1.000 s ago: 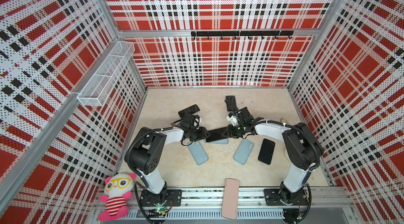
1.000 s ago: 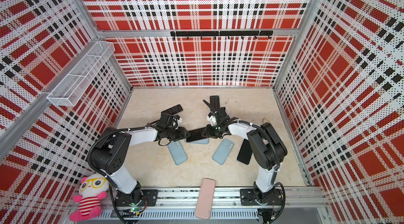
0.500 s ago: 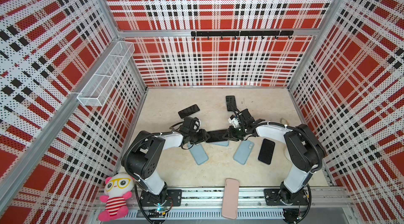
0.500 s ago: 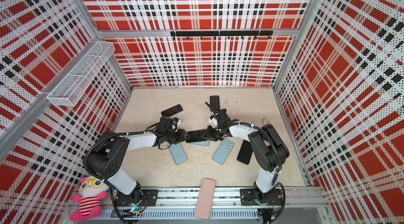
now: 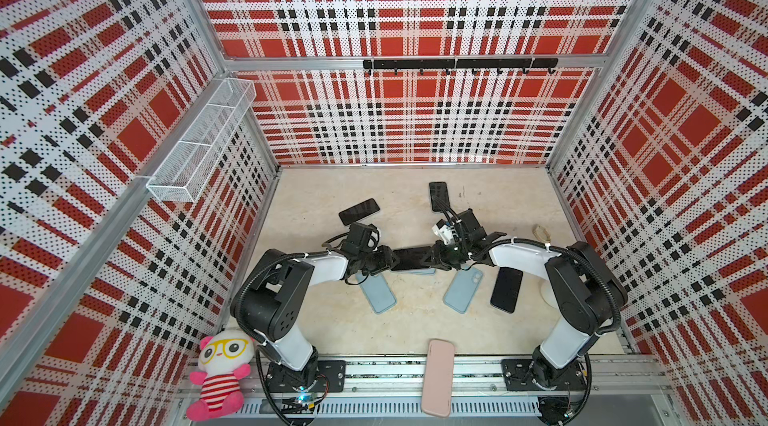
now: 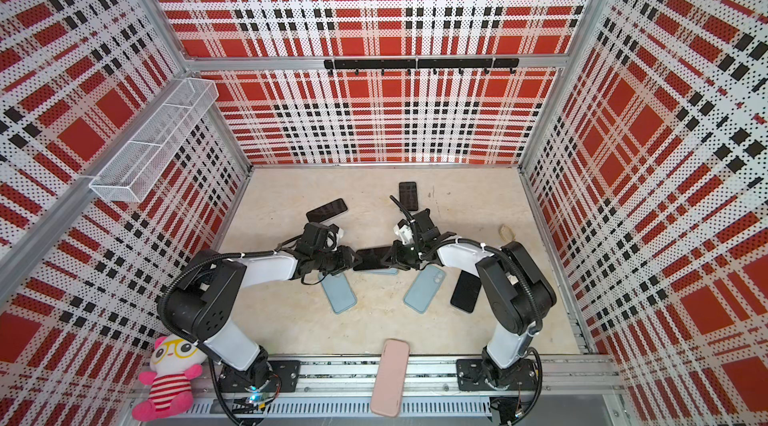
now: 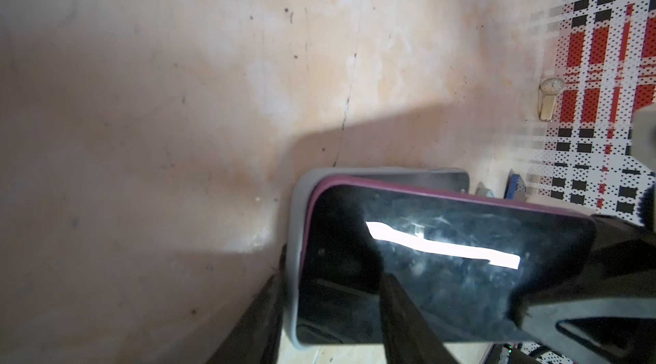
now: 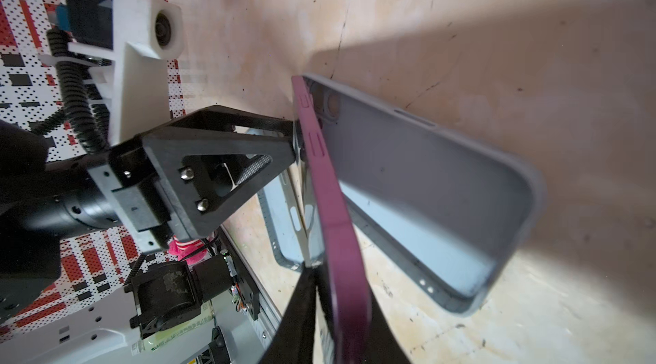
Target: Put the phone into the phone case
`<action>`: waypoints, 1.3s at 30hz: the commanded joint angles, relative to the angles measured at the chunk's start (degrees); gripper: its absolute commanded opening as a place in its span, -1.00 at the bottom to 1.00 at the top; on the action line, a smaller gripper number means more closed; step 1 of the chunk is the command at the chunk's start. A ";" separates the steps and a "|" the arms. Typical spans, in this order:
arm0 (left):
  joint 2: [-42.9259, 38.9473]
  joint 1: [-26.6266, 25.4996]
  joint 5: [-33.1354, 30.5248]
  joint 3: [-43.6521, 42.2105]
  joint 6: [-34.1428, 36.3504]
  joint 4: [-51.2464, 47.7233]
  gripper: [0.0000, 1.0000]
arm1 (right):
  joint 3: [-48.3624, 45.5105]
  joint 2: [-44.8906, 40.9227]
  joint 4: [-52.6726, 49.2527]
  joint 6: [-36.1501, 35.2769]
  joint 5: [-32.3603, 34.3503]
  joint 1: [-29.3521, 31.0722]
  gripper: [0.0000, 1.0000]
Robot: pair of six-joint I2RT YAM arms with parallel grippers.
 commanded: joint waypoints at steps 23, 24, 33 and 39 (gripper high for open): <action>-3.25 2.93 -7.50 4.52 7.36 -9.85 -0.09 | -2.28 -16.40 -8.78 -3.20 -11.61 -11.86 -1.00; -3.07 2.75 -8.08 4.42 7.62 -10.18 -0.09 | -2.68 -15.86 -8.14 -2.73 -12.06 -11.85 -1.00; -0.72 0.92 -7.96 6.46 7.77 -10.44 -0.15 | -5.27 -10.77 -0.39 0.12 -14.55 -11.86 -1.00; 0.59 0.59 -0.02 5.04 4.19 -4.06 -0.09 | -4.81 -6.59 0.45 -1.15 -15.55 -11.82 -1.00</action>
